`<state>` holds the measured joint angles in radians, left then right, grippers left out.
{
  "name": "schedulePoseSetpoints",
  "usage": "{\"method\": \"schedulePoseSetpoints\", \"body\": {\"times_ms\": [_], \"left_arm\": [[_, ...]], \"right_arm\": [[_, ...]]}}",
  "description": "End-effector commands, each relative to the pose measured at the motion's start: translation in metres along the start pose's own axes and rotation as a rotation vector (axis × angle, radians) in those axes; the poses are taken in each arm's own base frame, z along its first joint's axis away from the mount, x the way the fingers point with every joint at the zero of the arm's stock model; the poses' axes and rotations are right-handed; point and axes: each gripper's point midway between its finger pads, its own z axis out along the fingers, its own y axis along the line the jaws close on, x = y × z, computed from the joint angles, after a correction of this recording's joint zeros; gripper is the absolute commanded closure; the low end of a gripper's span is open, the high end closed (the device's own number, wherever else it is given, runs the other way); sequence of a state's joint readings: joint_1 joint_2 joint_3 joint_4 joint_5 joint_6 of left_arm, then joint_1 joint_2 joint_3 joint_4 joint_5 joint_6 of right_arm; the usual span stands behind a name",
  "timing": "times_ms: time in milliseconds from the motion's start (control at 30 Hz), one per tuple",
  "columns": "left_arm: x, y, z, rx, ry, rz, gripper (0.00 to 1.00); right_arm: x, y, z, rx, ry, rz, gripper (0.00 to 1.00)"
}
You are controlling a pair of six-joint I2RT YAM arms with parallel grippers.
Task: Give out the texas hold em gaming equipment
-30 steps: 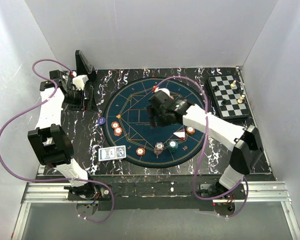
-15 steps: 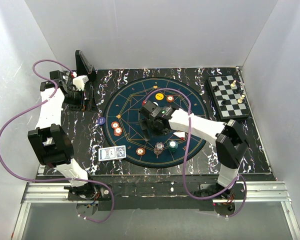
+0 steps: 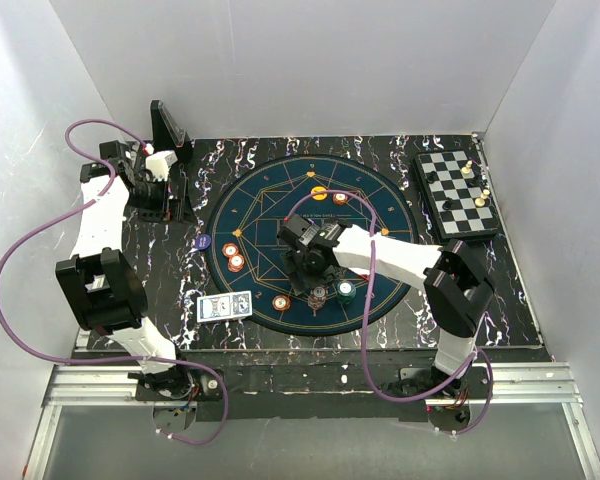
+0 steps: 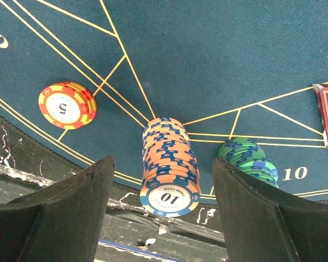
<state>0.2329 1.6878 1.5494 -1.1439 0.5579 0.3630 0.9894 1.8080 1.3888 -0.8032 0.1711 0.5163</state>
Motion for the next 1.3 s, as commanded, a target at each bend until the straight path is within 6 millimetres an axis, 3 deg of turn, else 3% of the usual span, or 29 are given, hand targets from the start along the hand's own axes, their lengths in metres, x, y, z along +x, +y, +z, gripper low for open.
{"method": "schedulePoseSetpoints", "body": {"times_ms": [0,633,967,1267], "left_arm": [[-0.011,-0.006,-0.014,-0.005,-0.057,0.029,0.02],[-0.01,-0.006,-0.012,-0.001,-0.052,0.026,0.02],[-0.005,-0.005,-0.008,0.0,-0.045,0.021,0.02],[-0.004,-0.003,-0.003,0.001,-0.044,0.012,0.02]], "right_arm": [[0.002,0.004,-0.002,-0.022,-0.008,-0.016,0.23],[0.003,0.002,-0.005,-0.009,-0.001,-0.029,0.47],[-0.004,0.005,-0.017,-0.02,-0.019,-0.039,0.8],[-0.032,0.014,-0.046,-0.03,-0.072,-0.055,0.97]]}}
